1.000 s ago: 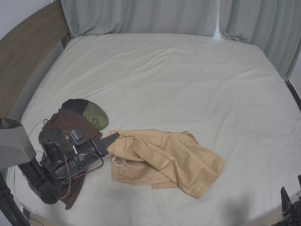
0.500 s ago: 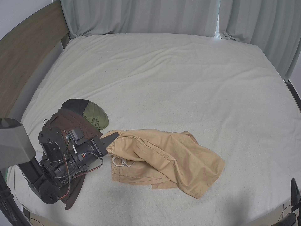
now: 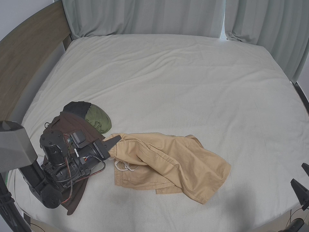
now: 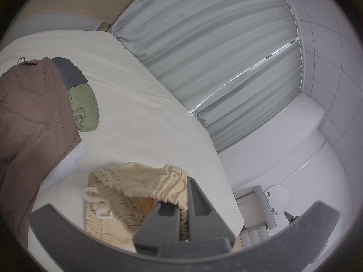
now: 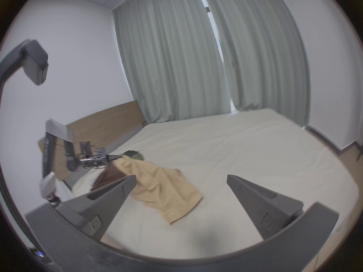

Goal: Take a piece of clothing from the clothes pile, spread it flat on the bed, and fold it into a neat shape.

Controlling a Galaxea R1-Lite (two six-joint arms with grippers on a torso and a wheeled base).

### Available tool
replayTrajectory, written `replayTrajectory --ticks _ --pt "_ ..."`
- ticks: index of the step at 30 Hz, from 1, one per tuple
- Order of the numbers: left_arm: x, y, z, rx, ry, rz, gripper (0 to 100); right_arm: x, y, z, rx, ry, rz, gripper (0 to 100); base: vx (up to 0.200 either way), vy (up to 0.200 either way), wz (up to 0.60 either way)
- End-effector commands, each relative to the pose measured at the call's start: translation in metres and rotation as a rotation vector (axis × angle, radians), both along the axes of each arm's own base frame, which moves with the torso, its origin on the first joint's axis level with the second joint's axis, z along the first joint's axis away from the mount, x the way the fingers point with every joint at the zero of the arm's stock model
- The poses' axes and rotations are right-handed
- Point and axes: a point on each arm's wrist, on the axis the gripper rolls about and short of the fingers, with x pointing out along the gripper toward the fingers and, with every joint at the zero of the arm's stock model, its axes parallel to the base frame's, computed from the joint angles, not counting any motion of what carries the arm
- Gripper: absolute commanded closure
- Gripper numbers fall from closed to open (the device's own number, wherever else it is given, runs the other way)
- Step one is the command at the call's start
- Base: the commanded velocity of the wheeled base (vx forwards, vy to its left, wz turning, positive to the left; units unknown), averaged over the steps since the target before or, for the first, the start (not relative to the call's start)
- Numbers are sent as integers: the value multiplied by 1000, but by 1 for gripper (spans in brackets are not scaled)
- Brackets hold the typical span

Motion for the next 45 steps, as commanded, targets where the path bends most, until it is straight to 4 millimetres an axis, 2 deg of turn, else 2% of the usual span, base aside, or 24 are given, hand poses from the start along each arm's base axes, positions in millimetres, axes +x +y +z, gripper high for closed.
replayTrajectory --ticks 1,6,11,19,21,29,30,34,45 --pt "1 0 2 -3 -11 0 100 31 9 21 72 165 158 0 0 0 0" --pt "0 -1 3 -3 -13 -4 100 46 14 31 79 210 261 0 0 0 0" --pt "-1 -1 2 4 -16 -6 100 63 21 50 84 214 357 0 0 0 0" --pt "-3 -1 7 -2 -32 -8 100 80 34 53 76 237 459 0 0 0 0" --pt "-6 -2 11 -6 -42 -17 100 93 41 52 80 242 480 0 0 0 0" --pt "-5 -1 11 -7 -45 -11 100 130 53 21 78 351 464 0 0 0 0" --pt "-4 -1 11 -7 -43 -11 100 140 55 11 78 371 455 0 0 0 0" --pt "-4 -2 10 -5 -39 -14 100 158 58 -10 96 420 427 0 0 0 0" --pt "2 -2 11 -12 -52 -3 100 171 63 -37 153 542 402 0 0 0 0"
